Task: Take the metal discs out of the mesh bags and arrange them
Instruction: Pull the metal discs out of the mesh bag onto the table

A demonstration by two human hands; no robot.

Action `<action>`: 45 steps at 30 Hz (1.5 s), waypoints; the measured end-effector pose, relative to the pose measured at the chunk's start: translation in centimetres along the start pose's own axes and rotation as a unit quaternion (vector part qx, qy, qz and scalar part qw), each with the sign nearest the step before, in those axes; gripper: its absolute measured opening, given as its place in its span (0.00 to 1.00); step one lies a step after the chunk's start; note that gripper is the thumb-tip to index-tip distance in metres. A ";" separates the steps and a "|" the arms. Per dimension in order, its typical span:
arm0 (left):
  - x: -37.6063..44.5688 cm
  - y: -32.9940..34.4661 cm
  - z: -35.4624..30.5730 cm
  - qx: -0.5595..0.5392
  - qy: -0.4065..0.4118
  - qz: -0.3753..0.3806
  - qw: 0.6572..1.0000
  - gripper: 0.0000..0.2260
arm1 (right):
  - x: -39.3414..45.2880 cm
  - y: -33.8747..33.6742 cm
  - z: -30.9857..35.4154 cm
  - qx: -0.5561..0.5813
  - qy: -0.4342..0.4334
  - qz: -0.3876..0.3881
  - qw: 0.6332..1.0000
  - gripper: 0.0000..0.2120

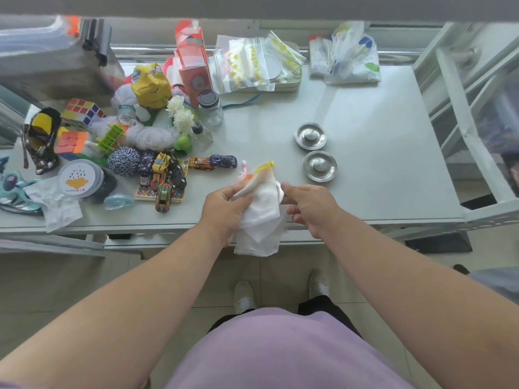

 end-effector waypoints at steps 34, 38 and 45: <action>-1.1 1.1 -0.2 -0.083 -0.055 0.052 0.994 0.30 | -2.2 1.2 1.1 -0.086 -0.057 -0.040 0.994 0.15; -1.5 1.0 -0.4 -0.124 -0.076 0.083 0.986 0.27 | -1.2 2.9 0.6 -0.043 -0.021 -0.005 0.999 0.10; -1.5 2.0 -1.0 -0.219 -0.081 0.140 0.962 0.30 | -0.6 2.3 2.3 -0.021 -0.063 -0.013 0.998 0.04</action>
Point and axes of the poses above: each hand's wrist, its own x-axis towards the middle knuckle, its own y-axis out of the palm, z = x × y, the point moved 9 cm from there along x, towards the middle knuckle
